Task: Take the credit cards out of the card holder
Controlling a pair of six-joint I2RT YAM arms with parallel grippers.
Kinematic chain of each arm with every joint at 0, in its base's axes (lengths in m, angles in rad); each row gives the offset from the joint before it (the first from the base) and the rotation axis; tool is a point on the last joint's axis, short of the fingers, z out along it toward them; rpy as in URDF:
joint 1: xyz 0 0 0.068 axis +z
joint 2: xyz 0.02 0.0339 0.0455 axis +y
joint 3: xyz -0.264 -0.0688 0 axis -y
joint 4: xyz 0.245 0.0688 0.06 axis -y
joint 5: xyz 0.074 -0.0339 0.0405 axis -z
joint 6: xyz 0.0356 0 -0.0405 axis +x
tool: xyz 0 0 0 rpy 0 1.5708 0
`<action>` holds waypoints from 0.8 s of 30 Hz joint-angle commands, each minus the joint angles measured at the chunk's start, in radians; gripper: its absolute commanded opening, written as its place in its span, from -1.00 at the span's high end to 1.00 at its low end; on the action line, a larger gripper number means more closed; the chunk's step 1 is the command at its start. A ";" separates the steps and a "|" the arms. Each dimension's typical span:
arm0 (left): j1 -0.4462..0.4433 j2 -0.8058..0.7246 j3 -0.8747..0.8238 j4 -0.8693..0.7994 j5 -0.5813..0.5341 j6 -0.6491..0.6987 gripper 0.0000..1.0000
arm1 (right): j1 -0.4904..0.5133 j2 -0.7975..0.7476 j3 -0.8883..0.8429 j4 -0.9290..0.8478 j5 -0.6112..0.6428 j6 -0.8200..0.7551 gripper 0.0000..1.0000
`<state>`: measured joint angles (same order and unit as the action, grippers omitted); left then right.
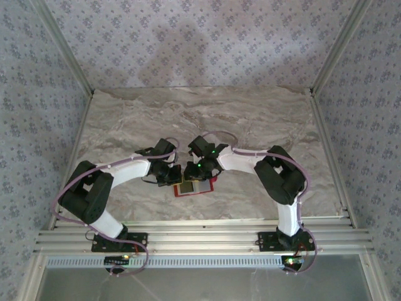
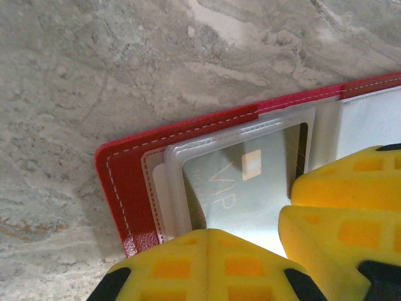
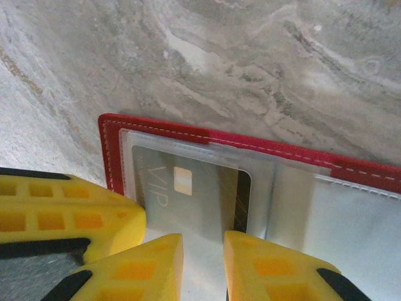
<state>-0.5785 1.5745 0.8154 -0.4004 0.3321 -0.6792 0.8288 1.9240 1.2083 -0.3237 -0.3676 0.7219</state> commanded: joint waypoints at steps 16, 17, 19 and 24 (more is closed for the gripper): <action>-0.005 -0.010 -0.001 -0.058 -0.031 0.022 1.00 | -0.009 -0.021 -0.007 -0.109 0.118 -0.015 0.52; -0.004 -0.010 0.001 -0.058 -0.030 0.022 1.00 | -0.009 -0.023 -0.007 -0.113 0.121 -0.015 0.51; -0.005 -0.009 0.000 -0.060 -0.031 0.022 1.00 | -0.009 -0.029 -0.007 -0.119 0.123 -0.018 0.51; -0.005 -0.002 0.011 -0.070 -0.046 0.031 1.00 | -0.010 -0.080 -0.007 -0.106 0.108 -0.016 0.51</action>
<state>-0.5785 1.5734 0.8154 -0.4091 0.3237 -0.6731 0.8257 1.8977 1.2076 -0.3901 -0.2790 0.7170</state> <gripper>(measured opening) 0.060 0.243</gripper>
